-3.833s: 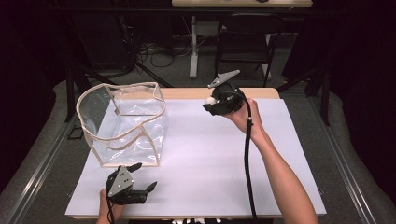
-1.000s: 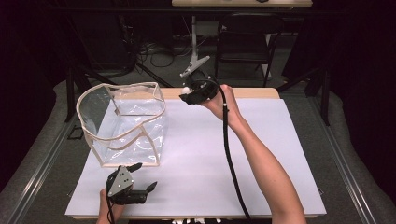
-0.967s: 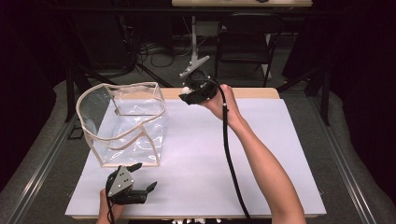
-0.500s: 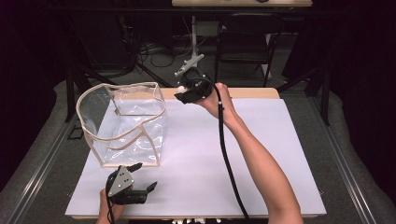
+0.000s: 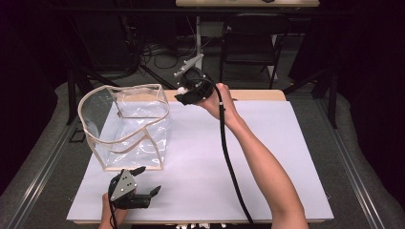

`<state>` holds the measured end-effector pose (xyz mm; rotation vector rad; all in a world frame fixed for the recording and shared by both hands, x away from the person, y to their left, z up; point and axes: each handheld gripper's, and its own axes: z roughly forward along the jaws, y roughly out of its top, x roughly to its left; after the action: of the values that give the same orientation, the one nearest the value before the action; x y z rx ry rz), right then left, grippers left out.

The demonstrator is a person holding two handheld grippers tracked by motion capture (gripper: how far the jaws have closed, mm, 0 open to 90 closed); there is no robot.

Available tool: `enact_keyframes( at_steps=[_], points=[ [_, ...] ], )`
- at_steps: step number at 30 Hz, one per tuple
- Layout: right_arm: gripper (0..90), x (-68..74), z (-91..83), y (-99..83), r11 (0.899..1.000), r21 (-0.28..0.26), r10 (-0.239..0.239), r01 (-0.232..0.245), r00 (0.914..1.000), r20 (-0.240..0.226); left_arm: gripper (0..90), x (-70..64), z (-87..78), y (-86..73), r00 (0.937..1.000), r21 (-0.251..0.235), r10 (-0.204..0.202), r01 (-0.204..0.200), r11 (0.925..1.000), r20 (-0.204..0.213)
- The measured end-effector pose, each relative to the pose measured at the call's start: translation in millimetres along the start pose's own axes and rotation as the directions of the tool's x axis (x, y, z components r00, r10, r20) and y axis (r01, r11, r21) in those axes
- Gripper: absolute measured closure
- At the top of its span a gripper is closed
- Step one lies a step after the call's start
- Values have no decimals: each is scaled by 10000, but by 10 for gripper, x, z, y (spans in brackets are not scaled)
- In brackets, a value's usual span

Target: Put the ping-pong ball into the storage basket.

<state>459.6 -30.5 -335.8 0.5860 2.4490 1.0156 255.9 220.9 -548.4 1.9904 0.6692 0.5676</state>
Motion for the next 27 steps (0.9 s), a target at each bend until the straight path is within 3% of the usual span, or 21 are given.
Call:
enact_keyframes(
  at_steps=[27],
  points=[
    [514,90,76,168,9996,-175,-210,208,9997,-123,162,3,-1,0,10000,5,5,-5,10000,3]
  ],
)
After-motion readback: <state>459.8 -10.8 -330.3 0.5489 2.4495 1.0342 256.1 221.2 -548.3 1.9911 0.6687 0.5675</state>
